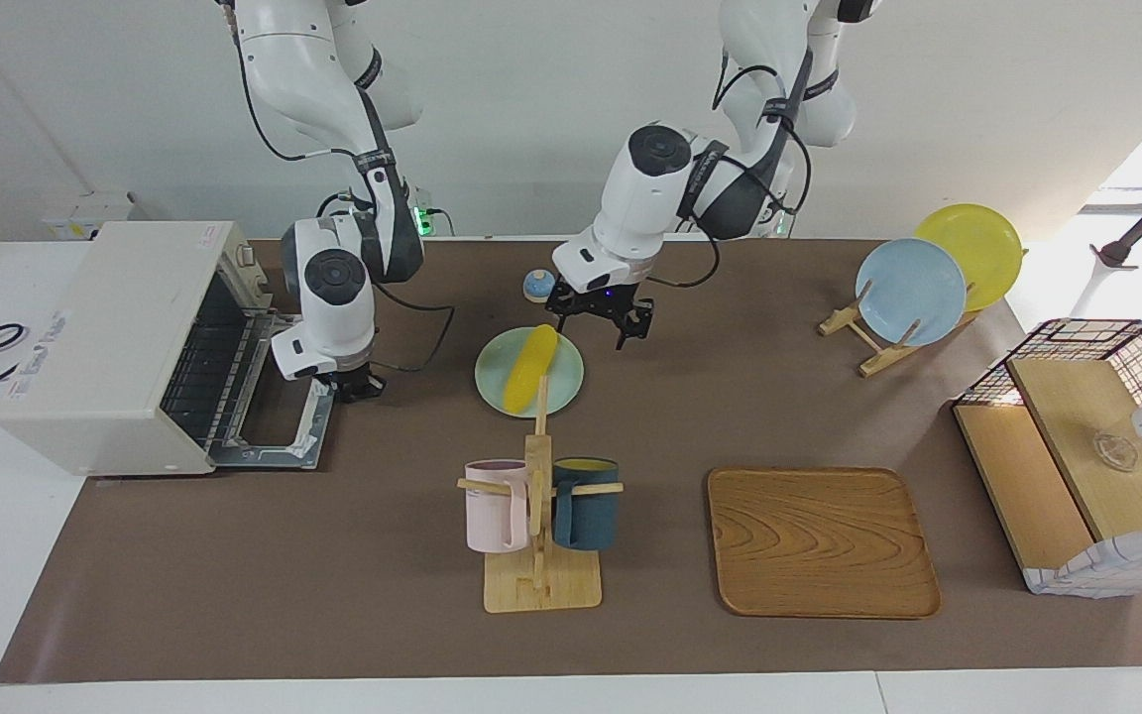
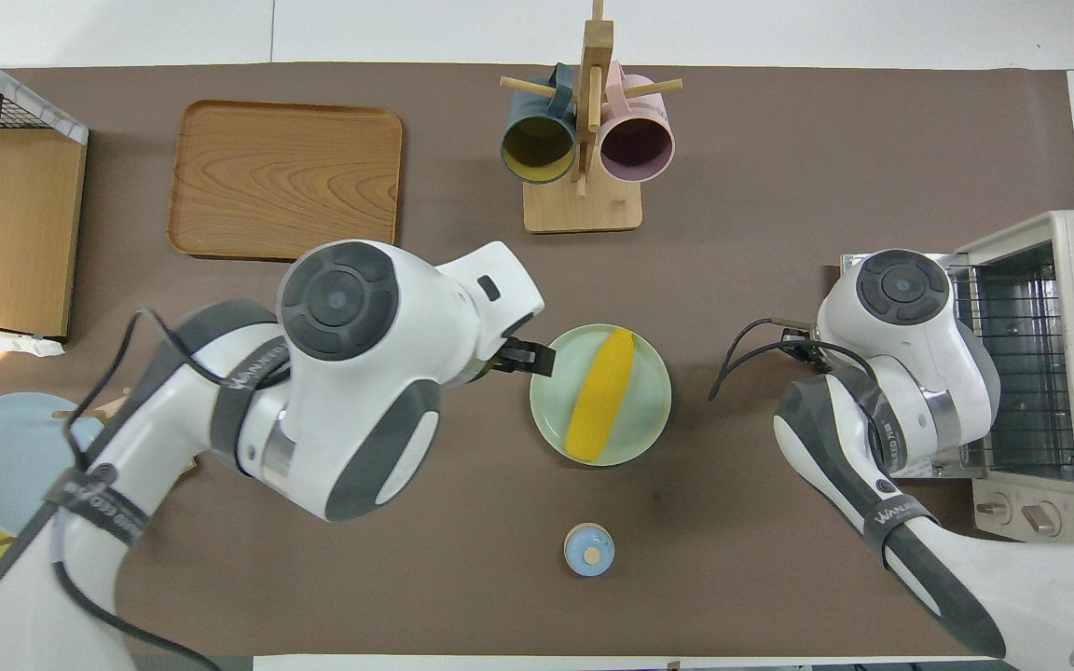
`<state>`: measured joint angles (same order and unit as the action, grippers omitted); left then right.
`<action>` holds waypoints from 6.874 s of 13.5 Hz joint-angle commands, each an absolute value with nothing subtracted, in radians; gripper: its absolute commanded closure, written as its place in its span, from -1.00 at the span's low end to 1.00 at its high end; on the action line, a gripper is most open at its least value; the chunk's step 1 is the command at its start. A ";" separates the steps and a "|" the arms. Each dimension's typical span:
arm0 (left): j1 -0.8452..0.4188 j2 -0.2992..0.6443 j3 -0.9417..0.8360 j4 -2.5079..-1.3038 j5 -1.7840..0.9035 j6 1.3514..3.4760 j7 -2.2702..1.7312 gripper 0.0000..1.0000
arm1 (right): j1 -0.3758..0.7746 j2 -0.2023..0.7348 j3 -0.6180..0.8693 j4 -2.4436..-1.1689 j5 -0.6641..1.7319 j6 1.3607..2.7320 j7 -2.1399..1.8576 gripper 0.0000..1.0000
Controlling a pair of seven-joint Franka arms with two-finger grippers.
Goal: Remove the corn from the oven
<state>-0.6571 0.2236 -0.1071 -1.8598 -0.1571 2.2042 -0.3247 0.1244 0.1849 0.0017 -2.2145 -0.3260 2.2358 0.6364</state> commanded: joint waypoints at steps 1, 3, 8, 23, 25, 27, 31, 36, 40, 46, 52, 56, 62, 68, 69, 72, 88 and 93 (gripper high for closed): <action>-0.739 0.297 -0.086 -1.847 -0.173 2.279 -0.356 -1.00 | 0.103 0.163 0.009 -2.224 -0.397 2.185 0.615 1.00; -0.779 0.359 -0.084 -1.845 -0.166 2.333 -0.364 -1.00 | 0.106 0.156 0.009 -2.201 -0.426 2.139 0.611 1.00; -0.802 0.411 -0.083 -1.844 -0.164 2.400 -0.388 -1.00 | 0.101 0.109 0.011 -2.100 -0.428 1.952 0.471 1.00; -0.830 0.419 -0.075 -1.864 -0.095 2.405 -0.420 -0.55 | -0.100 -0.081 0.008 -2.082 -0.402 1.832 0.054 1.00; -0.830 0.419 -0.054 -1.864 -0.095 2.404 -0.420 0.15 | -0.097 -0.083 0.008 -2.002 -0.324 1.752 0.023 1.00; -0.830 0.419 -0.037 -1.861 -0.095 2.396 -0.420 0.82 | -0.086 -0.080 0.012 -1.924 -0.260 1.674 0.018 1.00; -0.809 0.399 -0.025 -1.802 -0.095 2.286 -0.442 1.00 | -0.046 -0.040 0.020 -1.736 -0.074 1.544 0.032 1.00; -0.645 0.256 -0.012 -1.802 -0.094 2.128 -0.401 1.00 | -0.032 0.003 0.021 -1.635 0.021 1.477 0.031 0.06; -0.409 0.255 -0.012 -1.789 -0.094 2.118 -0.264 1.00 | 0.003 0.014 0.037 -1.588 0.023 1.460 0.031 -1.00; -0.152 0.417 -0.014 -1.639 -0.091 2.164 -0.019 1.00 | 0.015 0.043 0.038 -1.531 0.017 1.434 0.031 -1.00; -0.129 0.646 -0.014 -1.445 -0.095 2.275 -0.018 1.00 | 0.018 0.048 0.040 -1.529 0.008 1.442 0.032 -1.00; -0.141 0.676 -0.014 -1.447 -0.092 2.318 -0.020 1.00 | 0.023 0.042 0.040 -1.531 0.011 1.457 0.028 -1.00; -0.144 0.669 -0.012 -1.447 -0.081 2.284 -0.015 -1.00 | 0.014 -0.003 0.040 -1.591 0.012 1.482 0.028 -1.00; -0.127 0.453 0.027 -1.459 -0.083 2.002 -0.028 -1.00 | 0.018 -0.003 0.040 -1.589 0.009 1.480 0.028 -1.00; -0.129 0.410 0.046 -1.459 -0.083 1.937 -0.028 -1.00 | 0.018 -0.003 0.040 -1.589 0.009 1.480 0.028 -1.00; -0.127 0.292 0.066 -1.460 -0.080 1.743 -0.067 -1.00 | 0.020 -0.003 0.041 -1.588 0.009 1.483 0.028 -1.00; -0.137 -0.057 -0.005 -1.717 0.025 1.600 -0.080 -1.00 | 0.017 -0.002 0.041 -1.591 0.011 1.491 0.025 -1.00; -0.133 -0.058 -0.011 -1.724 0.015 1.617 -0.092 -1.00 | 0.017 -0.003 0.041 -1.591 0.012 1.493 0.026 -1.00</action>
<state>-0.1287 -0.0625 -0.0096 -1.7333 -0.0023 1.6153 -0.0740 0.0321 0.0202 0.0333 -1.5597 0.0017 1.4670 0.0476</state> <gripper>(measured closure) 0.000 0.000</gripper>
